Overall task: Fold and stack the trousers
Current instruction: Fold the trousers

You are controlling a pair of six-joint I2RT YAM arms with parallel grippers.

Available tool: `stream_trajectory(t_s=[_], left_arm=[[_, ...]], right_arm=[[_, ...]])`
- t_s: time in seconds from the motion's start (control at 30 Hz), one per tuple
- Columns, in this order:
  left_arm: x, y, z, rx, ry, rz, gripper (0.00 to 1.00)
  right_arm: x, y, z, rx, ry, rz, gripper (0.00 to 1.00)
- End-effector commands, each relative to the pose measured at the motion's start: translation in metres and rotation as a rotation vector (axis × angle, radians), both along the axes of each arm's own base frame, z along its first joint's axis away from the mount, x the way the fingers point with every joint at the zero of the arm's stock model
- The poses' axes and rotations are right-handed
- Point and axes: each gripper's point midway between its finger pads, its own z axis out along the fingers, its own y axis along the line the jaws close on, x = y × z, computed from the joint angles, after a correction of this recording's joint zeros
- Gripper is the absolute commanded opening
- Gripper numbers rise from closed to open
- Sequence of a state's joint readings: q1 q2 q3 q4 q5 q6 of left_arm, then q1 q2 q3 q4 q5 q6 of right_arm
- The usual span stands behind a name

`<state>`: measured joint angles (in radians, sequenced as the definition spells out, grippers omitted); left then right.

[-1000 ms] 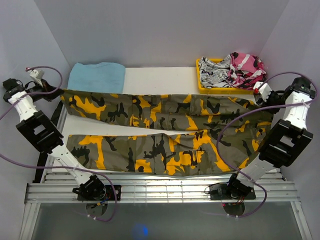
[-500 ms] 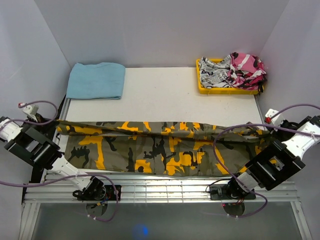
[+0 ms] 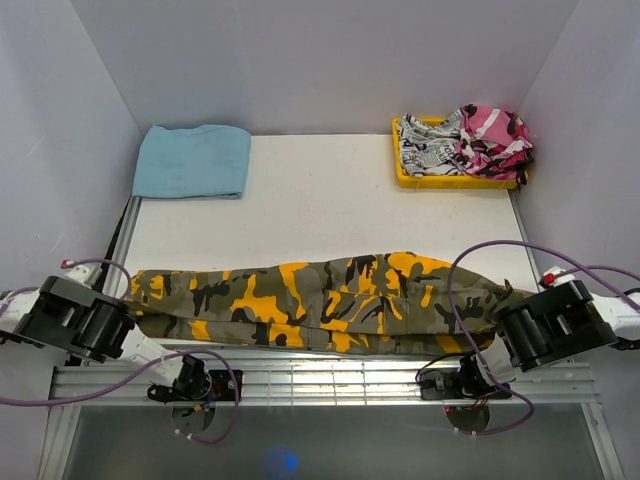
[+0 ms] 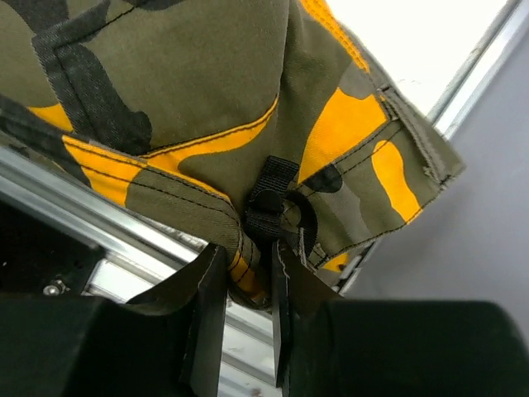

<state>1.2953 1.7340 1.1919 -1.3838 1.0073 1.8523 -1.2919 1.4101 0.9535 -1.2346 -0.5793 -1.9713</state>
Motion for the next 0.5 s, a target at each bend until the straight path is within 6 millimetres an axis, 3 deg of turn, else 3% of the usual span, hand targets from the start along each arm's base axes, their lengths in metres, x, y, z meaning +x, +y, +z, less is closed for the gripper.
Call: stream_trajectory(t_s=[0.0, 0.07, 0.1, 0.13, 0.23, 0.3, 0.33, 0.47], left_arm=[[-0.040, -0.028, -0.029, 0.207, 0.073, -0.235, 0.00], [-0.046, -0.034, -0.043, 0.196, 0.104, -0.256, 0.00], [-0.046, -0.034, -0.048, 0.176, 0.127, -0.252, 0.00], [-0.046, -0.033, -0.053, 0.135, 0.164, -0.218, 0.00], [-0.038, -0.015, -0.065, 0.127, 0.218, -0.181, 0.00], [-0.028, 0.000, -0.071, 0.149, 0.231, -0.133, 0.00], [-0.021, 0.002, -0.074, 0.153, 0.257, -0.133, 0.00], [0.009, 0.019, -0.087, 0.171, 0.326, -0.029, 0.00]], right_arm=[[0.006, -0.029, -0.010, -0.445, -0.140, 0.639, 0.08], [-0.001, -0.020, -0.026, -0.439, -0.113, 0.656, 0.08], [0.000, -0.027, -0.029, -0.495, -0.102, 0.665, 0.08], [-0.004, -0.016, -0.042, -0.478, -0.091, 0.679, 0.08], [-0.008, -0.013, -0.057, -0.505, -0.042, 0.721, 0.08], [-0.010, -0.001, -0.070, -0.483, -0.016, 0.750, 0.08], [-0.005, -0.008, -0.073, -0.525, -0.006, 0.743, 0.08], [0.013, -0.002, -0.086, -0.476, 0.047, 0.676, 0.08]])
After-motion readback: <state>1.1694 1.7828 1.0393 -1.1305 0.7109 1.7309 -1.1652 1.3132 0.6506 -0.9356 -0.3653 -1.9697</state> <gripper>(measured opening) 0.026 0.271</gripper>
